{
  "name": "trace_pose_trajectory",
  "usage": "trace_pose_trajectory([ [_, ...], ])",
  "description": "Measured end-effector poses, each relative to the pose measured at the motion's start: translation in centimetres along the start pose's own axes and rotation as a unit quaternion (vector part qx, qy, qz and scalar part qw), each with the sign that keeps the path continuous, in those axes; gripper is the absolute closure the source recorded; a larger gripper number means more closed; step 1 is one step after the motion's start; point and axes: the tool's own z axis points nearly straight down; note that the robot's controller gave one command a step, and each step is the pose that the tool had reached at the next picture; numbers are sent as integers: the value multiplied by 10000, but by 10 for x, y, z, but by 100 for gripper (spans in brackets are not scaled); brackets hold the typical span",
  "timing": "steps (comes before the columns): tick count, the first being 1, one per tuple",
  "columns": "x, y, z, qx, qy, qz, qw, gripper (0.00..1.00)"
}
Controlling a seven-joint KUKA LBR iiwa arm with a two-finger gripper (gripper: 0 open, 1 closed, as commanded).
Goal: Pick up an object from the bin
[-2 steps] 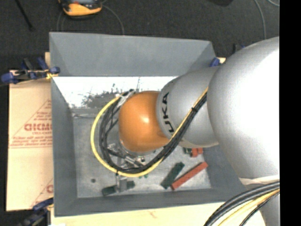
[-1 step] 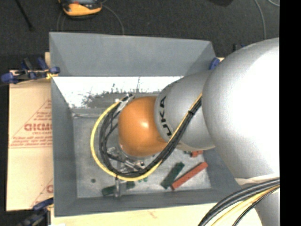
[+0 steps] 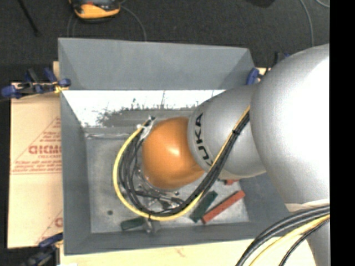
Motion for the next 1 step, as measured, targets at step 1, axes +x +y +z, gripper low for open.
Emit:
trace_pose_trajectory([
  [1,12,-11,4,-1,-40,-205,9998,0],
])
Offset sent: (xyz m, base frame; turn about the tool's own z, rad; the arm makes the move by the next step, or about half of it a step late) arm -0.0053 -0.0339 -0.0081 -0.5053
